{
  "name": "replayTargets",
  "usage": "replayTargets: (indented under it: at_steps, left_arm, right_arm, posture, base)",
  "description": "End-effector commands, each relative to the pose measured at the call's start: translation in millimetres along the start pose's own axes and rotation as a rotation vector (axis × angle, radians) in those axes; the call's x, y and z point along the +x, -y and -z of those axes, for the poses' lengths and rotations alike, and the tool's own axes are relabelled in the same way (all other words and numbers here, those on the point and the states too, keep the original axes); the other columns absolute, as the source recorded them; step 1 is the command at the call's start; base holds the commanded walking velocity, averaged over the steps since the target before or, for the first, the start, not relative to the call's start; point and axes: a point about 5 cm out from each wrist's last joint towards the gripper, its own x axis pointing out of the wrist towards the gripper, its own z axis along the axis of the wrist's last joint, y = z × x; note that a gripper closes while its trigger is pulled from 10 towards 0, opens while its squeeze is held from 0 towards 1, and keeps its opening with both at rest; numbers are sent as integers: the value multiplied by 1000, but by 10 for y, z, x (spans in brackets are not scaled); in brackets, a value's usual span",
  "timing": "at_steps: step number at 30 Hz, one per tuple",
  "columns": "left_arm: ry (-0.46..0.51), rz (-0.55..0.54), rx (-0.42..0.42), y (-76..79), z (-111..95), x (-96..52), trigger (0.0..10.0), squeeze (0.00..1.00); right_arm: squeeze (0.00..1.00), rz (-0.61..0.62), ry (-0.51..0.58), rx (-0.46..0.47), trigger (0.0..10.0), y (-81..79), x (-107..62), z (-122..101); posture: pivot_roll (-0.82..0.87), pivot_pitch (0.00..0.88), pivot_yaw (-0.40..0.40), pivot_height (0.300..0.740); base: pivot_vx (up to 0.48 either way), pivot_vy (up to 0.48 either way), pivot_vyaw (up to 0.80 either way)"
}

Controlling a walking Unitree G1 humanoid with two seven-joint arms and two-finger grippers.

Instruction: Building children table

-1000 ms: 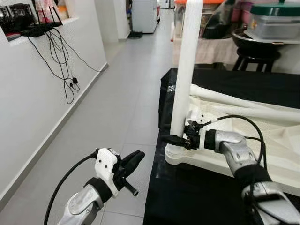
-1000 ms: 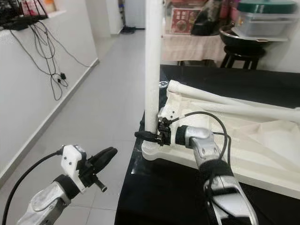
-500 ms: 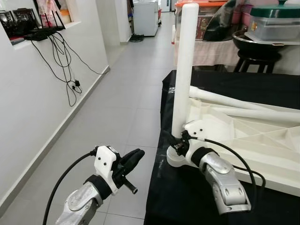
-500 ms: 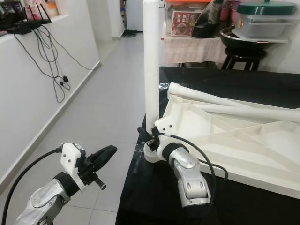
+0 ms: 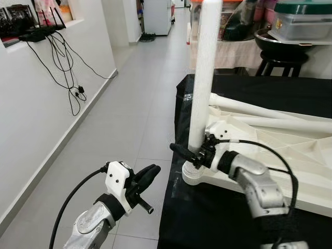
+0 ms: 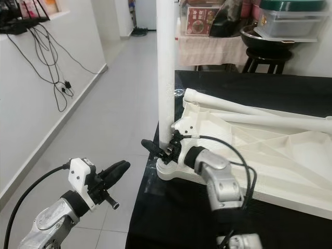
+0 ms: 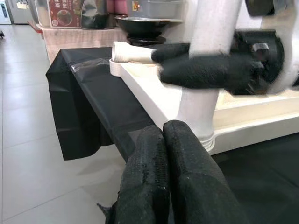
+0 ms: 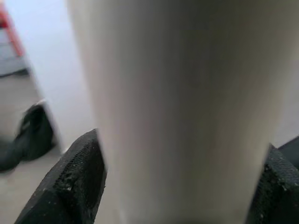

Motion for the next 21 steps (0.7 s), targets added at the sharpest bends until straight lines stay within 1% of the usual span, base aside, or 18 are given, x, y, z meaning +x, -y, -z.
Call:
replayTargets:
  at_steps: [1, 2, 4, 6, 7, 8, 13, 14, 15, 17, 21]
  left_arm:
    - [-14, -8, -1, 1, 28, -7, 10000, 0]
    - [-13, -10, -1, 0, 27, -6, 10000, 0]
    - [-13, -10, -1, -1, 27, -5, 10000, 0]
    - [-16, -7, -4, 0, 28, -3, 10000, 0]
    - [-16, -7, -4, 0, 28, -3, 10000, 0]
    - [-18, -4, -6, 1, 30, -2, 10000, 0]
    - [-19, -3, -6, 2, 30, -2, 10000, 0]
    - [-19, -3, -7, 2, 29, -1, 10000, 0]
    - [-18, -5, -7, 4, 27, 2, 10000, 0]
    - [-18, -5, -6, 4, 25, 4, 10000, 0]
    - [-16, -7, -7, 5, 24, 9, 10000, 0]
  right_arm:
    - [0, -121, -35, -18, 10000, 6, 6, 67]
    - [0, -147, -48, -21, 10000, 46, 2, 74]
    - [0, -158, -55, -21, 10000, 72, 4, 73]
    - [0, -189, -51, -7, 10000, 162, 16, 28]
    - [0, -189, -51, -7, 10000, 162, 16, 28]
    - [0, -191, -30, 7, 7882, 244, 26, -28]
    - [0, -190, -26, 11, 7882, 258, 27, -40]
    - [0, -205, -21, 15, 0, 289, 22, -62]
    - [0, -230, -23, 21, 0, 329, 5, -83]
    - [0, -241, -24, 20, 0, 345, 1, -84]
    - [0, -266, -16, 19, 0, 336, 11, -62]
  posture:
    - [-8, 0, 2, 740]
    - [-4, 0, 4, 740]
    - [-4, 0, 4, 740]
    - [-1, 0, 7, 740]
    - [-1, 0, 7, 740]
    - [-1, 0, 7, 740]
    - [-1, 0, 7, 740]
    - [5, 0, 5, 740]
    - [5, 0, 4, 740]
    - [5, 0, 4, 740]
    - [-3, 0, 6, 740]
  base:
    - [0, 0, 0]
    - [0, 0, 0]
    - [0, 0, 0]
    - [0, 0, 0]
    - [0, 0, 0]
    - [0, 0, 0]
    - [0, 0, 0]
    - [0, 0, 0]
    - [0, 0, 0]
    - [0, 0, 0]
    - [0, 0, 0]
